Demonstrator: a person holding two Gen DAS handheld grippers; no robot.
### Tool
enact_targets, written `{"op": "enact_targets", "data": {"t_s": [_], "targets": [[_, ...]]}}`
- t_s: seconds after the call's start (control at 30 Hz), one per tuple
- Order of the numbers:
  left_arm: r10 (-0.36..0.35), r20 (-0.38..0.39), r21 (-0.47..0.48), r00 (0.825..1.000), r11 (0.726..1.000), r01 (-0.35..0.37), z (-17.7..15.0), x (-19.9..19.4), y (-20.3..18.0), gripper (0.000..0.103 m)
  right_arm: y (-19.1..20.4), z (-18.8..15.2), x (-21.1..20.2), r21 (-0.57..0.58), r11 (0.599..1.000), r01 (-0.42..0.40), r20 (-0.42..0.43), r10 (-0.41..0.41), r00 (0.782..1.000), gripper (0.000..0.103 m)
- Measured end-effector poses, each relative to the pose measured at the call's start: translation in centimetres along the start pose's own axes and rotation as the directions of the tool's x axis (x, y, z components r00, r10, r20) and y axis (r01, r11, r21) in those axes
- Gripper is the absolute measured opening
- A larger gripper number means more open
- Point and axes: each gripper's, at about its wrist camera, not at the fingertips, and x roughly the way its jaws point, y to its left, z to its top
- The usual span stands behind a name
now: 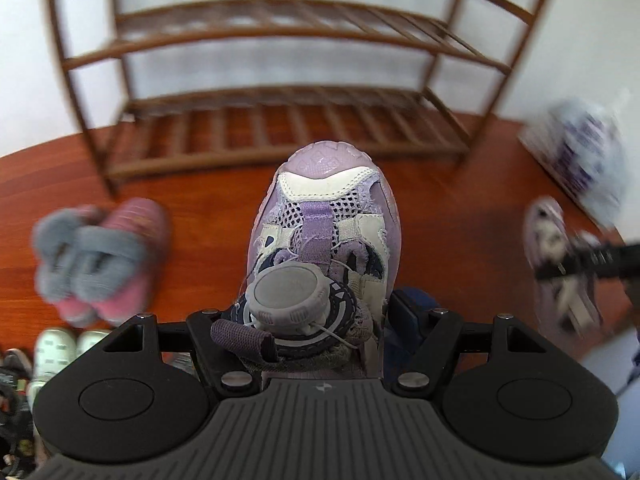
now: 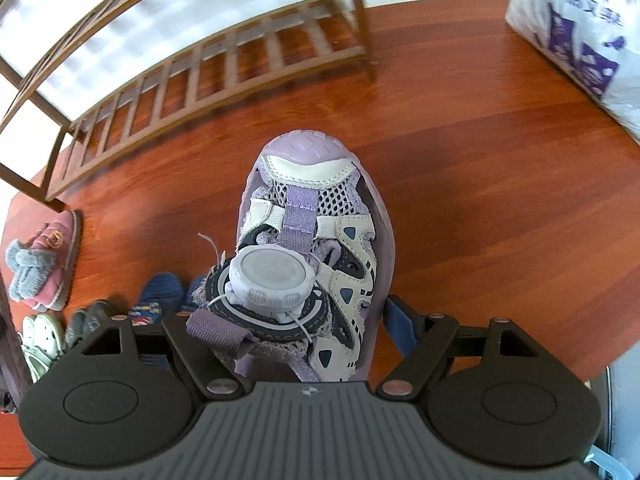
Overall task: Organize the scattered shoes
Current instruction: 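Carry both lavender sandals toward the blue slides with both tools, then lower the lavender sandals side by side beside the blue slides with both tools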
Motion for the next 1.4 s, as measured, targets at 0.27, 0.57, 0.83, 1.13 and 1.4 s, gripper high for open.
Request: {"op": "enact_targets", "data": {"t_s": [0.27,0.57,0.83,1.13,1.4], "targets": [[-0.119,-0.103,-0.015,0.987,0.993,0.118,-1.5,4.2,-7.5,0.071,-4.4,-0.8,-0.2,-0.053,0.998,0.042,-0.018,-0.043,0.999,0.083],[-0.129,-0.207,-0.143,0.97,0.985,0.1,-2.6,10.7,-14.8,0.071,-8.2,-1.2,0.6,-0.203,0.978,0.047,-0.035,-0.055,0.998,0.083],[-0.052,-0.295,-0.161,0.954,0.987,0.004,-2.8,17.0,-17.9,0.072,-10.4,-1.2,2.3,-0.248,0.968,0.022,-0.062,-0.039,0.997,0.083],[0.02,-0.328,-0.128,0.944,0.99,-0.066,-2.5,20.3,-18.5,0.072,-11.2,-1.9,4.5,-0.257,0.966,0.0,-0.087,-0.024,0.996,0.083],[0.05,-0.318,-0.09,0.947,0.993,-0.082,-1.4,21.0,-19.0,0.074,-10.8,-2.0,5.4,-0.253,0.967,-0.011,-0.102,-0.015,0.995,0.083]]}}
